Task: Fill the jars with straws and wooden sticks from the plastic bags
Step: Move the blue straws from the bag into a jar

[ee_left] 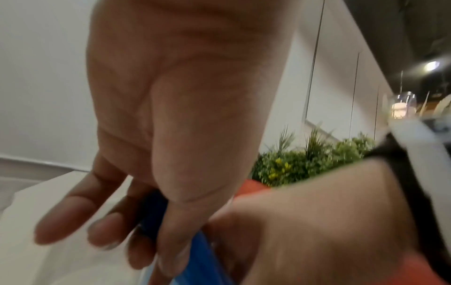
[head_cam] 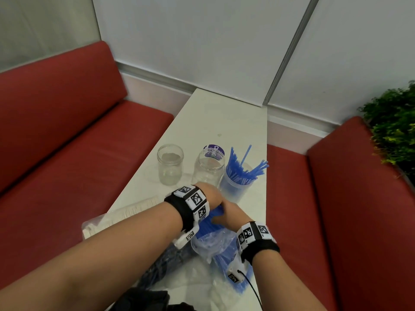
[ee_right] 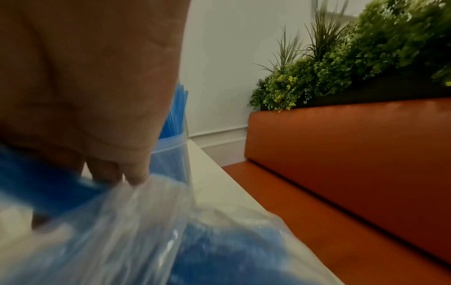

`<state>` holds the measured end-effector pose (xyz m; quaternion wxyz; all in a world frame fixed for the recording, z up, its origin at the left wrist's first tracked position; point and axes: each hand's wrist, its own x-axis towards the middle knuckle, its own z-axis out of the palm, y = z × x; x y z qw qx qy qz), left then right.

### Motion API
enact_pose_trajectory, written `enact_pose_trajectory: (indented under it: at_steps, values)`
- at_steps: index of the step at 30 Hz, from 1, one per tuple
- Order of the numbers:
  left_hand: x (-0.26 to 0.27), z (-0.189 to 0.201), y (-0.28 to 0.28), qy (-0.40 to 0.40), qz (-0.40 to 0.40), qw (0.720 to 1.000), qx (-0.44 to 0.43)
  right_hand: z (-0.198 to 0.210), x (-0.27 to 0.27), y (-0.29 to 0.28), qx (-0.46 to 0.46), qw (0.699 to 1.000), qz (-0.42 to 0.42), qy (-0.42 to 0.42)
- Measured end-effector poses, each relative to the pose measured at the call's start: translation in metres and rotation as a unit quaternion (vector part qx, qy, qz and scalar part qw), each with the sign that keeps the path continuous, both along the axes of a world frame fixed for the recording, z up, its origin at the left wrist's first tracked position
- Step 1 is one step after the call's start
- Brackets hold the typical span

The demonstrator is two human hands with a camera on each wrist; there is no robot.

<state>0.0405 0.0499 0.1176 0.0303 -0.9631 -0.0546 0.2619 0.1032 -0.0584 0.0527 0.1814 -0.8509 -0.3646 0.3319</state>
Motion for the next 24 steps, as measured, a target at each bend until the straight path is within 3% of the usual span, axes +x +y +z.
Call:
enact_pose_trajectory:
  at_steps: [4, 7, 10, 11, 12, 13, 15, 16, 17, 19, 20, 22, 24]
  values:
    - [0.004, 0.035, 0.0, -0.019, 0.004, 0.998, -0.062, -0.001, -0.008, -0.001, 0.04, 0.996, -0.069, -0.05]
    - [0.008, 0.051, 0.008, -0.133, -0.01, 0.98, -0.144, 0.018, -0.013, 0.01, 0.111, 0.987, -0.116, 0.005]
    - [0.012, 0.051, 0.005, -0.247, 0.006, 0.948, -0.2, 0.036, -0.014, 0.02, 0.157, 0.969, -0.189, -0.036]
    - [0.013, 0.052, 0.001, -0.277, 0.016, 0.933, -0.231, 0.042, -0.014, 0.022, 0.178, 0.967, -0.178, -0.027]
    - [0.014, 0.053, -0.002, -0.318, 0.033, 0.905, -0.28, 0.051, -0.015, 0.021, 0.211, 0.961, -0.18, 0.012]
    - [0.014, 0.056, -0.002, -0.364, 0.067, 0.859, -0.355, 0.058, -0.012, 0.017, 0.26, 0.949, -0.173, 0.033]
    - [0.015, 0.064, 0.002, -0.44, 0.151, 0.719, -0.516, 0.074, -0.006, 0.01, 0.348, 0.907, -0.225, 0.081]
    - [0.014, 0.066, 0.007, -0.454, 0.182, 0.665, -0.565, 0.088, -0.003, 0.007, 0.386, 0.888, -0.235, 0.088]
    - [0.014, 0.067, 0.01, -0.45, 0.202, 0.644, -0.585, 0.104, 0.001, 0.004, 0.418, 0.873, -0.234, 0.089]
    - [0.013, 0.057, 0.013, -0.387, 0.227, 0.659, -0.604, 0.141, 0.007, 0.003, 0.484, 0.839, -0.232, 0.086]
    - [0.012, 0.048, 0.011, -0.346, 0.252, 0.65, -0.627, 0.158, 0.009, 0.002, 0.511, 0.823, -0.233, 0.09]
    - [0.011, 0.028, 0.006, -0.27, 0.328, 0.58, -0.695, 0.185, 0.01, -0.001, 0.556, 0.791, -0.229, 0.112]
    - [0.01, 0.012, 0.0, -0.176, 0.375, 0.471, -0.779, 0.196, 0.01, -0.002, 0.585, 0.769, -0.223, 0.13]
